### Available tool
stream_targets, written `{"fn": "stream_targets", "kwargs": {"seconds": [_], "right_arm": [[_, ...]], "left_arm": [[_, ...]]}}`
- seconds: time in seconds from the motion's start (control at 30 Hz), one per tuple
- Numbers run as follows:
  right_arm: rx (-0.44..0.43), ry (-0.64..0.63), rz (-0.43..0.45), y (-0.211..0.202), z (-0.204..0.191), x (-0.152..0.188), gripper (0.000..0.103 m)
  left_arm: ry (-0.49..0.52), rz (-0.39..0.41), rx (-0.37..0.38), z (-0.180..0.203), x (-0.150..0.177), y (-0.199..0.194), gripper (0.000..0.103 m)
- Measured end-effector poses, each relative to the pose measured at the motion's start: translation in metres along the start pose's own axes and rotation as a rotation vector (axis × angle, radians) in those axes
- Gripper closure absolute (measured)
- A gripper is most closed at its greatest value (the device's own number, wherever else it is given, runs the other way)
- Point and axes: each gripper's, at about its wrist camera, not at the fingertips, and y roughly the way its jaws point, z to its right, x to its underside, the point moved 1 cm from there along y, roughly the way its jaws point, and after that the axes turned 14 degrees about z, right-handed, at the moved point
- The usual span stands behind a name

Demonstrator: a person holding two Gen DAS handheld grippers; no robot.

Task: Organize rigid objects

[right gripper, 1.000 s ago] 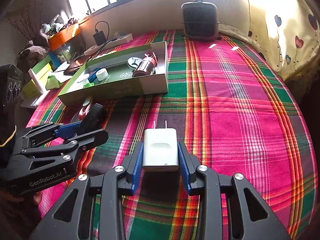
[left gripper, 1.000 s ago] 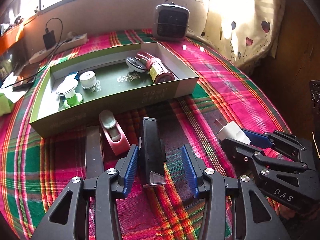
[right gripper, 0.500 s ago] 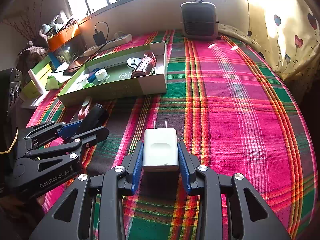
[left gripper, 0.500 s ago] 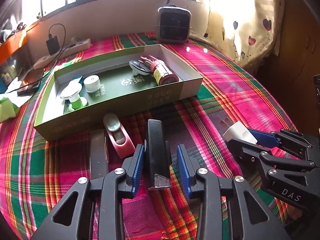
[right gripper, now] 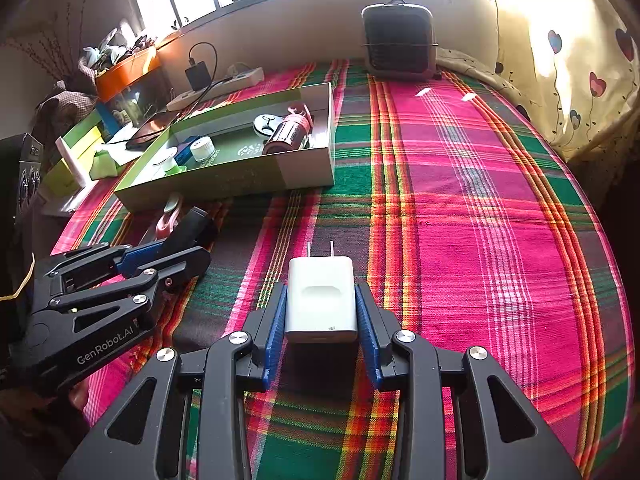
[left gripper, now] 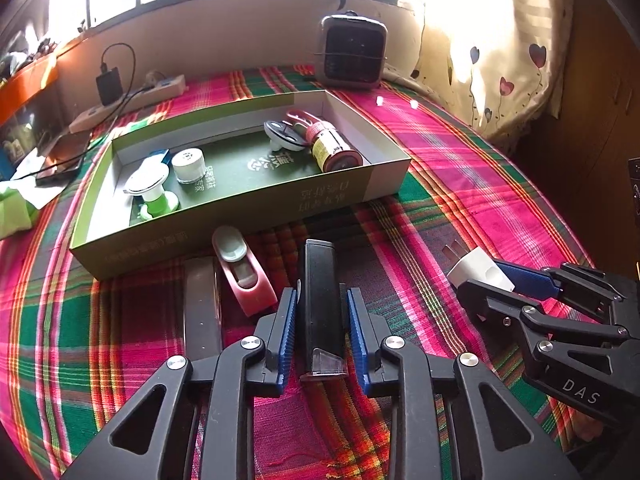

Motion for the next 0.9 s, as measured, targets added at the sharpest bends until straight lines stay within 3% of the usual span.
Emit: {"fn": "stream_targets", "kwargs": {"seconds": [0.9], "right_arm": [[0.02, -0.01, 0.004, -0.0003, 0.0006, -0.0004, 0.068]], "left_arm": [[-0.012, -0.001, 0.021, 0.0016, -0.0005, -0.0022, 0.08]]}}
